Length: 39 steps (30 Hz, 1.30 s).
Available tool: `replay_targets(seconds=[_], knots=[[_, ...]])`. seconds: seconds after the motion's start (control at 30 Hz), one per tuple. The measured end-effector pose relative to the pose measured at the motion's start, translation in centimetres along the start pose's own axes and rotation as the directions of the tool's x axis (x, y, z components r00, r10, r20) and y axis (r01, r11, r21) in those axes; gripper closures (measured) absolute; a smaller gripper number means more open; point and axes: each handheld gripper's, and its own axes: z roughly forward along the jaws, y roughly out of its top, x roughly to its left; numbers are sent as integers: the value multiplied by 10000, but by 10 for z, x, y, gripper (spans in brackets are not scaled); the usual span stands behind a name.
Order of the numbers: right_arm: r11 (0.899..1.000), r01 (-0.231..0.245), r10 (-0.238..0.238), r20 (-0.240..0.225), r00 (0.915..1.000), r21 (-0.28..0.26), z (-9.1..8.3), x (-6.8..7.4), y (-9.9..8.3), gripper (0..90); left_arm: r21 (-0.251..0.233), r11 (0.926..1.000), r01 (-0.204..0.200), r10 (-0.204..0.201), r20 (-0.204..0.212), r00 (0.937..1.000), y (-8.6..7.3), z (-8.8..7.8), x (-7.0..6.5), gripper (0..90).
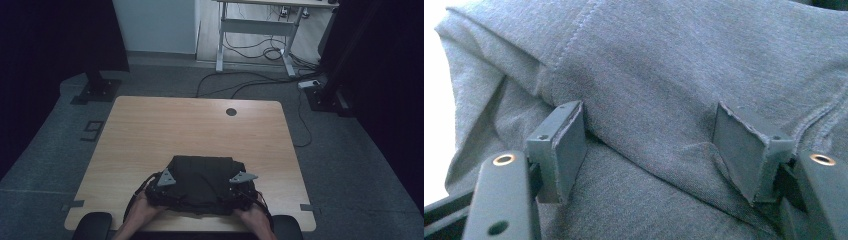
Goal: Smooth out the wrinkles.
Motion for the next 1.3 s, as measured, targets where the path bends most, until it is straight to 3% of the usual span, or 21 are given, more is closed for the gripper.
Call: replay_targets(seconds=[0.3,0.53,0.63,0.77,1.0,1.13,1.27,1.3], knots=[[9992,-381,382,109,9992,-125,32,-32,34,131,-129,9970,761,-767,-573,9954,22,25,47,249],[9987,-474,479,296,9984,-194,50,-50,54,133,-232,9950,972,-991,-1024,9898,36,38,69,248],[9981,-588,596,467,9971,-189,62,-61,68,133,-194,9949,988,-1006,-1417,9848,48,47,85,249],[9974,-660,679,700,9952,-292,74,-73,82,134,-257,9925,1199,-1225,-1579,9798,57,56,100,250],[9946,-797,834,555,9950,-666,79,-81,84,135,-527,9875,1486,-1552,-1577,9752,55,58,104,251],[9928,-922,958,447,9944,-767,77,-82,83,138,-444,9914,1232,-1290,-1723,9766,58,56,101,248],[9921,-861,894,330,9954,-911,66,-81,87,146,-478,9932,1059,-1128,-1783,9775,64,43,95,211],[9925,-752,768,132,9970,-961,57,-80,89,148,-722,9927,964,-1068,-1581,9816,64,32,91,200]])
